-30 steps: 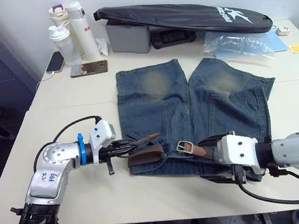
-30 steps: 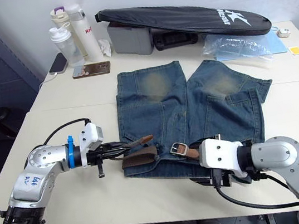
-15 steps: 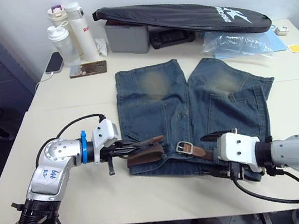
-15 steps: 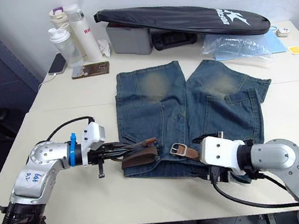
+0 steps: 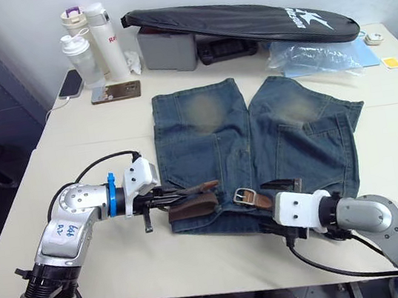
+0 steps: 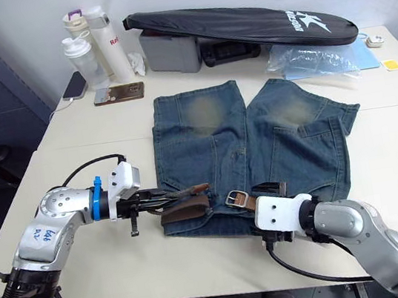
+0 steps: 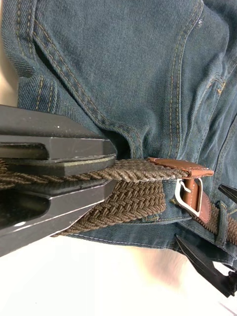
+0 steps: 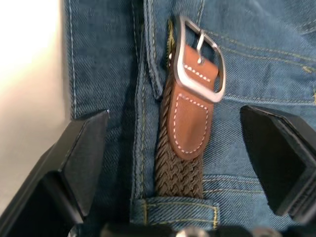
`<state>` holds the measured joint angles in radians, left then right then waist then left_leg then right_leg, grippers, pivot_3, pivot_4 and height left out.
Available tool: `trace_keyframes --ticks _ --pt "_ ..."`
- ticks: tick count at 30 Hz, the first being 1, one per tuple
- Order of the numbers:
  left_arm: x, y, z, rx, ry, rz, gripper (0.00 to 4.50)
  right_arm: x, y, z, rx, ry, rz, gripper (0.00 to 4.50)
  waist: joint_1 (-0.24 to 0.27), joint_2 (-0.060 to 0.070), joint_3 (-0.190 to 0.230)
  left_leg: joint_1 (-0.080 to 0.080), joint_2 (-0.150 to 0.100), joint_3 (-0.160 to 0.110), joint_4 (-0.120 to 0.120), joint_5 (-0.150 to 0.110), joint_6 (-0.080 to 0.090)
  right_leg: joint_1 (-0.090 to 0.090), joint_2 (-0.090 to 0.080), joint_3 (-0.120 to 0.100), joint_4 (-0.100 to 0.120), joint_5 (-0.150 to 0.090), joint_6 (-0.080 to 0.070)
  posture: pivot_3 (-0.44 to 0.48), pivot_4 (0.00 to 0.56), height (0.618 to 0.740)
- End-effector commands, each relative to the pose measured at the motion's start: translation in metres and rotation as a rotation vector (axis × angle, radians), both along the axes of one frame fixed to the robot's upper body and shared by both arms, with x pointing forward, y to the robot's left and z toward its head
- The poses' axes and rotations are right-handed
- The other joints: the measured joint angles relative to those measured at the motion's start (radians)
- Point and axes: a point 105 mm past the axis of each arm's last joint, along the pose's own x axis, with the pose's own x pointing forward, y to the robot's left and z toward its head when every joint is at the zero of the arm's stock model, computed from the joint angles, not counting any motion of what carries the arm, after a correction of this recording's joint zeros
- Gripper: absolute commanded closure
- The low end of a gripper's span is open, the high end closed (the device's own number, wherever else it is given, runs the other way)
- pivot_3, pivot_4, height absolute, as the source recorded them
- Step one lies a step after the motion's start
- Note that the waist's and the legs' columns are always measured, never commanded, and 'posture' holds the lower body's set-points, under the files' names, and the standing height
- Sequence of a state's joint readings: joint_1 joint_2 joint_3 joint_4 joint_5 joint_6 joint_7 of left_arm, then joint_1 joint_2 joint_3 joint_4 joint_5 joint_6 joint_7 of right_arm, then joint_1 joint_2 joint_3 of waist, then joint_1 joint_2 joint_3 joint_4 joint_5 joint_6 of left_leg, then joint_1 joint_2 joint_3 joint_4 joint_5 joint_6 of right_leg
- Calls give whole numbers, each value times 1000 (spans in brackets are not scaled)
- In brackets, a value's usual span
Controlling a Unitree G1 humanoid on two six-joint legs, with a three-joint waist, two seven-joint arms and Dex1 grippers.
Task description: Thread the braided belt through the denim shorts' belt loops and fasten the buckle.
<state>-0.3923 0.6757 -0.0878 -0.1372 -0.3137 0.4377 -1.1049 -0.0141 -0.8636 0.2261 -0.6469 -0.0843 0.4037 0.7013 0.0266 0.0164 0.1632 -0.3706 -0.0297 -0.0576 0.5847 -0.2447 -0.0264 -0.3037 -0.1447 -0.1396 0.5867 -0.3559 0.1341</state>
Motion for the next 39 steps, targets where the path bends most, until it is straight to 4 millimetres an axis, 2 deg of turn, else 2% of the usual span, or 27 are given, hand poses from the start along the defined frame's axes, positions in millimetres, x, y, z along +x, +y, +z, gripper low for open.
trace_keyframes --ticks 1,5,9,15,20,25,33,39 --pt "2 0 12 -2 -40 -5 4500 5 1 10 -20 -99 -7 887 0 0 0 0 0 1 0 0 0 -1 0 2 1 0 0 0 150 740" --pt "4 -2 13 -8 -47 1 4500 10 2 15 19 -158 -35 2835 -1 -1 0 2 1 4 0 0 0 -1 1 6 1 0 0 0 150 740" --pt "16 -8 20 -52 -105 50 4500 13 1 23 118 -183 -90 4474 0 -1 0 2 4 6 0 0 0 -2 3 7 2 0 0 0 150 740" --pt "28 -22 28 -120 -145 106 4500 19 -11 28 349 -117 -261 4490 0 -1 0 2 6 6 1 -1 -1 -2 5 8 2 1 -1 0 150 740" --pt "29 -34 22 -119 -125 123 4500 23 -20 28 518 -49 -399 4490 0 -1 0 3 7 8 1 -1 -1 -2 6 11 3 1 -1 0 150 740" --pt "28 -44 14 -82 -111 119 4500 26 -21 29 680 23 -505 4490 0 -1 0 3 7 9 1 -1 -2 -3 7 13 3 1 -2 0 150 740" --pt "26 -69 8 -86 -79 103 4500 24 -11 35 721 41 -502 4490 0 0 0 3 7 9 1 -1 -2 -4 9 18 3 1 -2 0 150 740" --pt "32 -80 7 -98 -70 103 4500 23 -8 34 708 36 -499 4490 -1 0 0 4 8 11 1 -2 -2 -5 12 23 4 1 -2 0 150 740"
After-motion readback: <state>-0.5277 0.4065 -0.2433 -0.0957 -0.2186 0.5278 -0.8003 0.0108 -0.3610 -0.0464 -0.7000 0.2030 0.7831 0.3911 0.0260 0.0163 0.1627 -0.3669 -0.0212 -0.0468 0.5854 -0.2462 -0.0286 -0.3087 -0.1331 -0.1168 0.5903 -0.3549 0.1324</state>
